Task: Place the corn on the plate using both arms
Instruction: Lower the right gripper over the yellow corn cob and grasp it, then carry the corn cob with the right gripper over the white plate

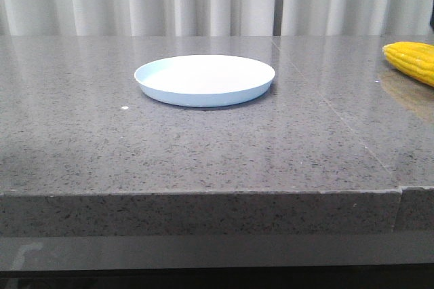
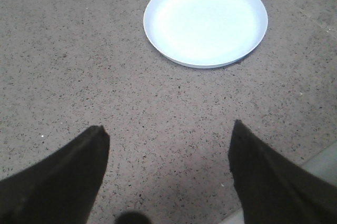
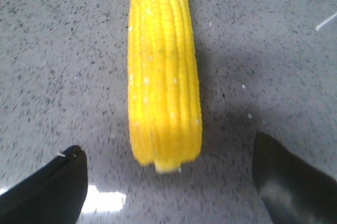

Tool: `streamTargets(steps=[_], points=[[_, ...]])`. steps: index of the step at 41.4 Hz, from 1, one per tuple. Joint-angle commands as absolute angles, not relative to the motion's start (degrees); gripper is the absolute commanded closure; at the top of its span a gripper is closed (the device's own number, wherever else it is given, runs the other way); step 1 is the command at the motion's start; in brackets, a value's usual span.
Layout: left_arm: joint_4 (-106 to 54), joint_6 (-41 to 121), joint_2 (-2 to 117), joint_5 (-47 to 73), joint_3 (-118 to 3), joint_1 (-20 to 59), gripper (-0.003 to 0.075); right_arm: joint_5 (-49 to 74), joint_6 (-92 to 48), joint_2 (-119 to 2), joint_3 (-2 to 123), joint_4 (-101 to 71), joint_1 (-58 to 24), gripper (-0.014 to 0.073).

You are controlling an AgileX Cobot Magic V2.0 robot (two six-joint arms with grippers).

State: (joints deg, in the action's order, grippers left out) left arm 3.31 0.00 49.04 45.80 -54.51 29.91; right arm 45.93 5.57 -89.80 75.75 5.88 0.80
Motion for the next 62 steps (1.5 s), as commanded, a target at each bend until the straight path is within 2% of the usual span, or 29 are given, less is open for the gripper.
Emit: streamTargets(steps=[1, 21, 25, 30, 33, 47, 55, 62], points=[[3.2, -0.9, 48.7, 41.8, -56.0, 30.4, 0.0247, 45.6, 4.8, -91.7, 81.3, 7.1, 0.6, -0.0061], [3.2, -0.9, 48.7, 41.8, -56.0, 30.4, 0.0247, 44.8, 4.7, -102.0, 87.4, 7.2, 0.6, -0.0056], [3.2, -0.9, 48.7, 41.8, -56.0, 30.4, 0.0247, 44.8, 4.7, -102.6, 87.4, 7.2, 0.6, 0.0014], [3.2, -0.9, 48.7, 41.8, -56.0, 30.4, 0.0247, 45.0, 4.7, -102.7, 87.4, 7.2, 0.6, 0.0230], [3.2, -0.9, 48.7, 41.8, -56.0, 30.4, 0.0247, 44.9, 4.7, -102.4, 87.4, 7.2, 0.6, 0.0318], [3.2, -0.9, 48.7, 41.8, -56.0, 30.4, 0.0247, 45.5, 4.7, -95.1, 87.4, 5.6, -3.3, 0.0313], [3.2, -0.9, 48.7, 41.8, -56.0, 30.4, 0.0247, 44.7, 4.7, -90.3, 87.7, 4.3, -11.6, 0.0313], [3.2, -0.9, 48.7, 41.8, -56.0, 30.4, 0.0247, 47.1, 4.7, -91.3, 91.4, 3.1, -20.0, 0.0313]])
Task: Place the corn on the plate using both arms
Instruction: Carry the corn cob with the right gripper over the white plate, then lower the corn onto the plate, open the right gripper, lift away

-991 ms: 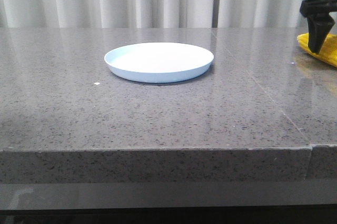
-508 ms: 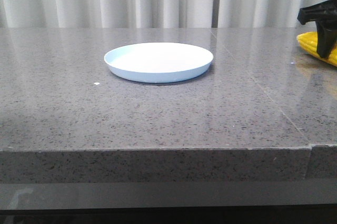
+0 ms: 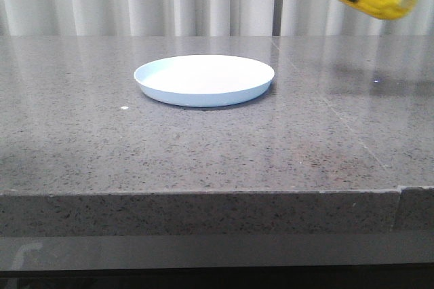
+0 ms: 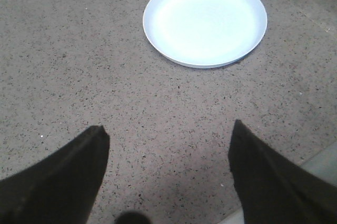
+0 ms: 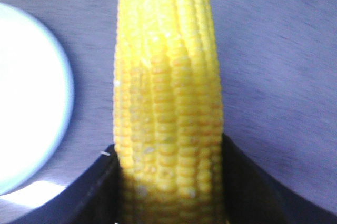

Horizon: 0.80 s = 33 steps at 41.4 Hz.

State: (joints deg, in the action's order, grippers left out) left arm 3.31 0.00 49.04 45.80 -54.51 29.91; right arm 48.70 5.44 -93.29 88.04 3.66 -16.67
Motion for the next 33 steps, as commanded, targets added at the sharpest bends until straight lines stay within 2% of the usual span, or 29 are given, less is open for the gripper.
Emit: streamTargets(steps=[1, 10, 25, 27, 33], points=[[3.2, -0.9, 48.7, 41.8, -56.0, 30.4, 0.0247, 47.3, 4.7, -91.6, 91.9, 2.9, -21.1, 0.0313], [3.2, -0.9, 48.7, 41.8, -56.0, 30.4, 0.0247, 46.5, 4.7, -97.4, 95.9, -3.4, -27.4, 0.0313], [3.2, -0.9, 48.7, 41.8, -56.0, 30.4, 0.0247, 40.0, 4.7, -106.0, 96.6, -9.6, -28.0, 0.0305], [3.2, -0.9, 48.7, 41.8, -56.0, 30.4, 0.0247, 39.7, 4.7, -106.5, 96.6, -9.6, -28.0, 0.0277], [3.2, -0.9, 48.7, 41.8, -56.0, 30.4, 0.0247, 39.6, 4.7, -107.2, 96.6, -9.6, -28.0, 0.0096]])
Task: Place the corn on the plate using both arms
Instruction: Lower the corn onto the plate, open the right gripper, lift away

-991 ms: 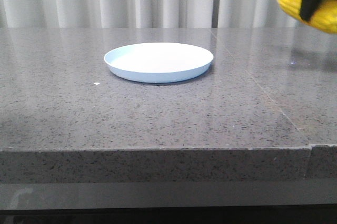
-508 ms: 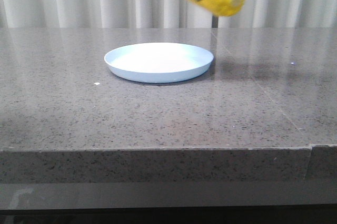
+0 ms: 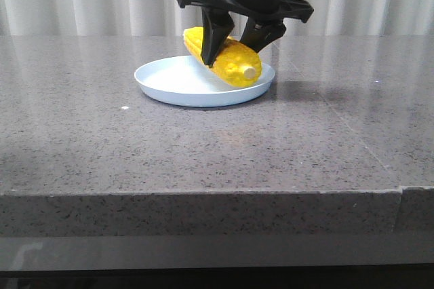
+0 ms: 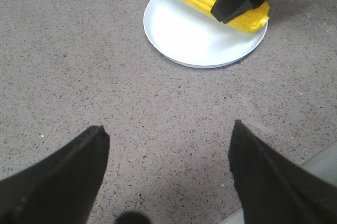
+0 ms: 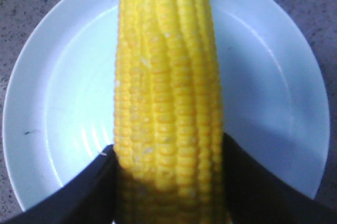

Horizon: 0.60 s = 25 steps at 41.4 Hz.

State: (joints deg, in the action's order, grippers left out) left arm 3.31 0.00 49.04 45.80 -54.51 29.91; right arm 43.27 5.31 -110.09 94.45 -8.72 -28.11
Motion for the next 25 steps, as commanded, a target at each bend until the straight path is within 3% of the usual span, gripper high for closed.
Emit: streamTargets(steps=[1, 6, 17, 25], points=[[3.2, -0.9, 48.7, 41.8, -56.0, 30.4, 0.0247, 39.6, 4.7, -107.2, 96.6, -9.6, -28.0, 0.0064], [3.2, -0.9, 48.7, 41.8, -56.0, 30.4, 0.0247, 38.5, 4.7, -107.0, 96.6, -9.5, -28.0, -0.0010], [3.2, -0.9, 48.7, 41.8, -56.0, 30.4, 0.0247, 41.0, 4.3, -101.6, 96.3, -6.5, -28.0, -0.0009], [3.2, -0.9, 48.7, 41.8, -56.0, 30.4, 0.0247, 39.3, 3.2, -90.3, 91.0, -3.4, -28.1, -0.0009]])
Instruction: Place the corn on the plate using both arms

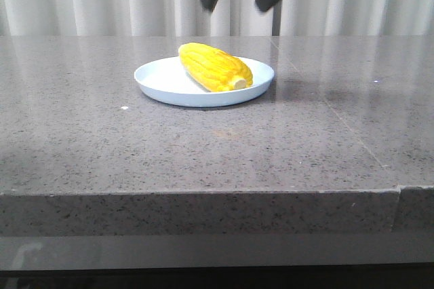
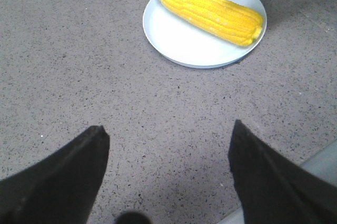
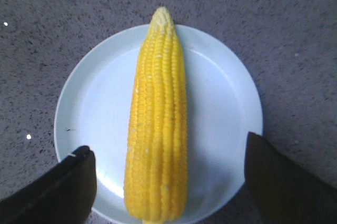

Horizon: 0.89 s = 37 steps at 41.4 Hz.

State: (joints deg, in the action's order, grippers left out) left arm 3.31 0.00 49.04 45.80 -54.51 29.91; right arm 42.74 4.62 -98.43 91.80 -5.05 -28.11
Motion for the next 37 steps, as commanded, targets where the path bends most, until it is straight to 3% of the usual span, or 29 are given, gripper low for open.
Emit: streamTargets(steps=[1, 22, 37], points=[[3.2, -0.9, 48.7, 41.8, -56.0, 30.4, 0.0247, 39.0, 2.9, -89.3, 90.0, -3.1, -28.1, -0.0009], [3.2, -0.9, 48.7, 41.8, -56.0, 30.4, 0.0247, 43.1, 1.3, -53.4, 66.9, 0.8, -28.1, -0.0009], [3.2, -0.9, 48.7, 41.8, -56.0, 30.4, 0.0247, 48.2, 1.3, -34.1, 53.2, 1.8, -28.1, -0.0009]])
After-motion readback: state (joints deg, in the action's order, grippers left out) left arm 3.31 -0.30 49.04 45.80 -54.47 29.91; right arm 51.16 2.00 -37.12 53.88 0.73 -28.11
